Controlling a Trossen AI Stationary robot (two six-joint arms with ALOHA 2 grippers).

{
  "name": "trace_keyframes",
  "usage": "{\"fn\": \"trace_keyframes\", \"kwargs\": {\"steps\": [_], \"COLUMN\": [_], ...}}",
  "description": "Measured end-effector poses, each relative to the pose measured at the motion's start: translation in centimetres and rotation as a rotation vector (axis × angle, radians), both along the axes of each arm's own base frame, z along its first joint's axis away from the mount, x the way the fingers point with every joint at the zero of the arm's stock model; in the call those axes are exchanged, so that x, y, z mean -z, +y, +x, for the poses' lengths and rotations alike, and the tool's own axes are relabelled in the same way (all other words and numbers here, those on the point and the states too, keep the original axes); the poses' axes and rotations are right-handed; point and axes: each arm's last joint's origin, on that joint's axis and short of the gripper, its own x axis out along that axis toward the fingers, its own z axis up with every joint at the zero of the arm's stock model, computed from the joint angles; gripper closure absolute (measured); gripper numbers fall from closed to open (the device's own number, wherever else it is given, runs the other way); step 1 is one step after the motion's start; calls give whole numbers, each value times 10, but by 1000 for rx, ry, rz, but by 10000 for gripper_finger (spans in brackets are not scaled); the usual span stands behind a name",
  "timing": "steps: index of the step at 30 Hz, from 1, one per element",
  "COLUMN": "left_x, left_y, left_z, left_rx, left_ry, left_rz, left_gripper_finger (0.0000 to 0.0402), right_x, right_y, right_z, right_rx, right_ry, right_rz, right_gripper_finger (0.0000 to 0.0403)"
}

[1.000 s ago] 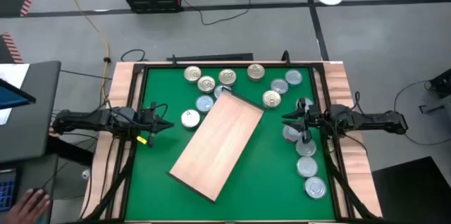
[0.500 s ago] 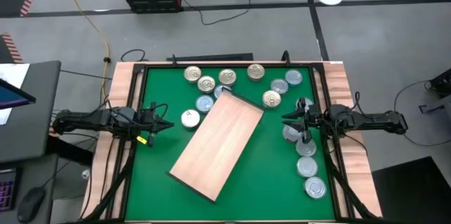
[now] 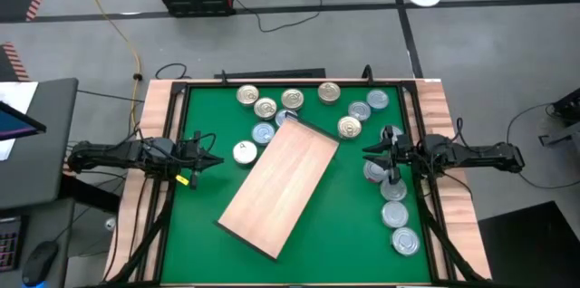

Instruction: Stack canned seafood by type on shelf

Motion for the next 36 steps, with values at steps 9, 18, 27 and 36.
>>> {"fn": "trace_keyframes", "kwargs": {"steps": [9, 18, 27, 36], "left_x": [0, 0, -26, -44], "left_y": [0, 0, 1, 6], "left_z": [0, 0, 4, 1], "left_rx": [0, 1, -62, -209], "left_ry": [0, -1, -310, -536], "left_rz": [0, 9, -191, -413], "left_gripper_finger": [401, 401, 401, 401], "right_x": [0, 0, 0, 0], "right_y": [0, 0, 0, 0], "right_z": [0, 0, 0, 0], "right_rx": [0, 0, 0, 0], "right_ry": [0, -1, 0, 0], "right_rz": [0, 0, 0, 0], "right_gripper_finger": [271, 271, 271, 271]}}
